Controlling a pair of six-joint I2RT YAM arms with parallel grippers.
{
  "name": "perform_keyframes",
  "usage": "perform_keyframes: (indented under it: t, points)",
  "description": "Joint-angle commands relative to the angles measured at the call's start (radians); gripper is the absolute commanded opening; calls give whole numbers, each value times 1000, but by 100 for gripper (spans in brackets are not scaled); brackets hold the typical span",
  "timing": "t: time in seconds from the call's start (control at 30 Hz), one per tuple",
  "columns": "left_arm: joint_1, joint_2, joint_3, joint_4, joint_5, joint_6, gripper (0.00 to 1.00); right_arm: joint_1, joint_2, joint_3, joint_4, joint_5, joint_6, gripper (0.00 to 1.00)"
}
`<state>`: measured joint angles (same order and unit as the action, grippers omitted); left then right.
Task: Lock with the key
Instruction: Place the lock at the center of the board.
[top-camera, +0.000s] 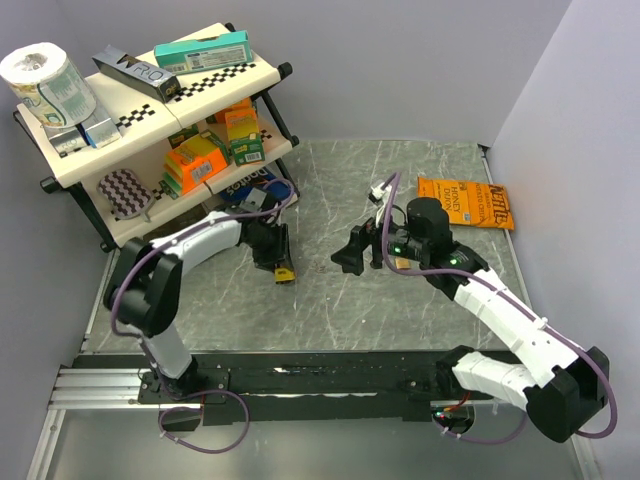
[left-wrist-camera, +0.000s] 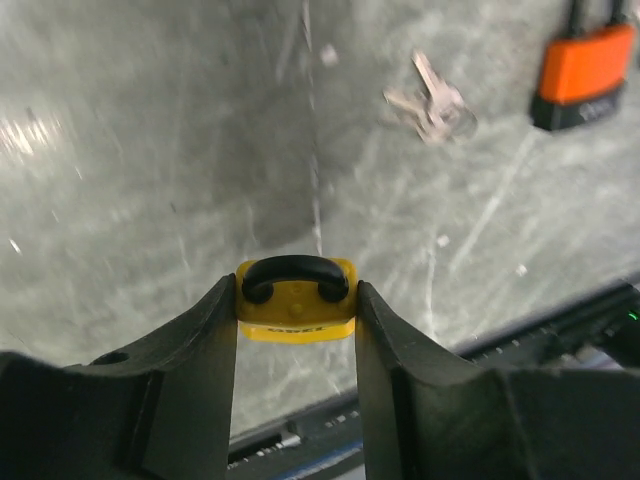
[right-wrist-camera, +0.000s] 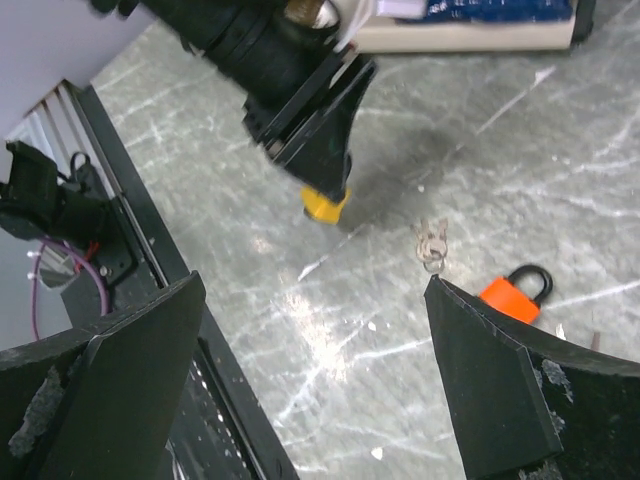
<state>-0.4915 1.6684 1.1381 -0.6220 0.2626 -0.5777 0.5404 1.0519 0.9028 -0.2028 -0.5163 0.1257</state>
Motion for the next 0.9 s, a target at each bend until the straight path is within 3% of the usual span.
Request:
perform_keyframes:
  t: [0.0, 0.67, 0.73, 0.77, 0.87]
  points:
    - [-2, 73, 110, -27, -36, 76, 1, -25, -50, -28, 3, -37, -17, 100]
    - [-22, 315, 253, -7, -43, 70, 2, -43, -59, -55, 43, -71, 38, 100]
    - [-22, 323, 258, -15, -80, 72, 7, -43, -56, -51, 43, -70, 40, 100]
    - [-22, 327, 262, -18, -86, 68, 16, -45, -55, -47, 43, -70, 40, 100]
    - [-22, 323, 267, -19, -97, 68, 28, -46, -52, -42, 42, -71, 40, 100]
